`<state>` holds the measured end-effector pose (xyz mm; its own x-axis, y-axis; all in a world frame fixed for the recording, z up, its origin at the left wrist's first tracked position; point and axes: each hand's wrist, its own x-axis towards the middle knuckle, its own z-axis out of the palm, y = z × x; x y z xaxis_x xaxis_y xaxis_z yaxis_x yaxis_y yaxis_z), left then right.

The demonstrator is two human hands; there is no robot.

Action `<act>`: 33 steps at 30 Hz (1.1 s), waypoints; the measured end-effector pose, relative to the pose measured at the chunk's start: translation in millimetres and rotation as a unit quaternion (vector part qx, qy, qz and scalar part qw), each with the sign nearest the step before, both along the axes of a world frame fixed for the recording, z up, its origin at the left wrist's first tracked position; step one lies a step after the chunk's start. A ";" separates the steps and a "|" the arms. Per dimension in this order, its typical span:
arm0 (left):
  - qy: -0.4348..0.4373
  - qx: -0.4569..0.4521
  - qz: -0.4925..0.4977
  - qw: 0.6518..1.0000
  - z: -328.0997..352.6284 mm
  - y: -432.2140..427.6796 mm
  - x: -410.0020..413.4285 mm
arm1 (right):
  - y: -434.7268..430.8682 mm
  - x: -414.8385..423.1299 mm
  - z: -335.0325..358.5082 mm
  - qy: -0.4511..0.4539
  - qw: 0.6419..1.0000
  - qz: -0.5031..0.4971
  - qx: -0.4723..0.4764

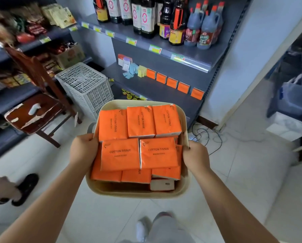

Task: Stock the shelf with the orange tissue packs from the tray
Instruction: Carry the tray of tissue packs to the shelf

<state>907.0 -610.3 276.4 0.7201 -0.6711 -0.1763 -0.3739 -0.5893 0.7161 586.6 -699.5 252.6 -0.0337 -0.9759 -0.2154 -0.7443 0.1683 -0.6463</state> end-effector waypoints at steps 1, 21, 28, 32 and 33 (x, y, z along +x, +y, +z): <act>0.001 0.002 0.000 1.000 -1.5 -12.0 8.4 | -11.0 7.9 0.2 0.000 1.000 -0.003 0.000; 0.042 0.012 -0.027 0.999 -52.0 -288.7 149.4 | -265.6 138.7 -41.9 0.034 0.999 -0.032 0.028; 0.043 0.057 -0.122 0.990 -77.1 -387.8 183.1 | -314.9 162.5 -65.9 0.064 0.991 -0.094 0.069; 0.031 0.075 -0.177 0.981 -89.5 -433.7 183.7 | -328.9 160.3 -72.0 0.063 0.987 -0.131 0.076; 0.031 0.081 -0.188 0.978 -90.8 -443.3 180.6 | -331.0 157.7 -73.1 0.057 0.985 -0.142 0.079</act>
